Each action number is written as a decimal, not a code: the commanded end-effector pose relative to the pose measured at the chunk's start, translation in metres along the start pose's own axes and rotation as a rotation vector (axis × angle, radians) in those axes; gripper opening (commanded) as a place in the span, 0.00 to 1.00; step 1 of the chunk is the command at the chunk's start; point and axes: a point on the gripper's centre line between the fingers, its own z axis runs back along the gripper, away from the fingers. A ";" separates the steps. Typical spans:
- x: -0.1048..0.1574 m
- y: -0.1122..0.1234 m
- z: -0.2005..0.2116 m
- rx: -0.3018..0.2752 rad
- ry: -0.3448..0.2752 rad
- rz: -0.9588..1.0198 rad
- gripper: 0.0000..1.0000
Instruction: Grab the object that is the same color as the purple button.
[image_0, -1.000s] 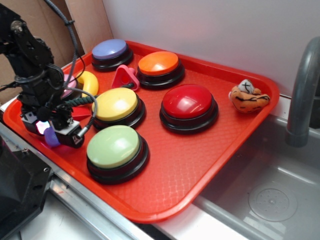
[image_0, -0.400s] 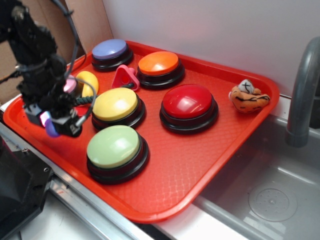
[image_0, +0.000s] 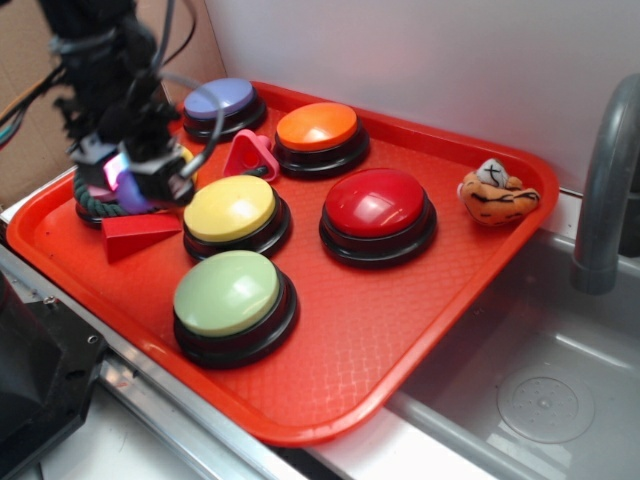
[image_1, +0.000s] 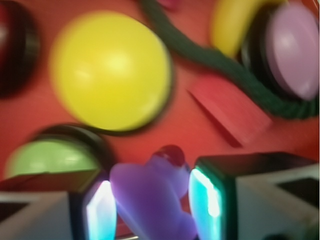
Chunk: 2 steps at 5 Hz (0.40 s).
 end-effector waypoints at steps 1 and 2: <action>0.021 -0.037 0.055 -0.038 -0.078 -0.153 0.00; 0.022 -0.038 0.058 0.044 -0.042 -0.204 0.02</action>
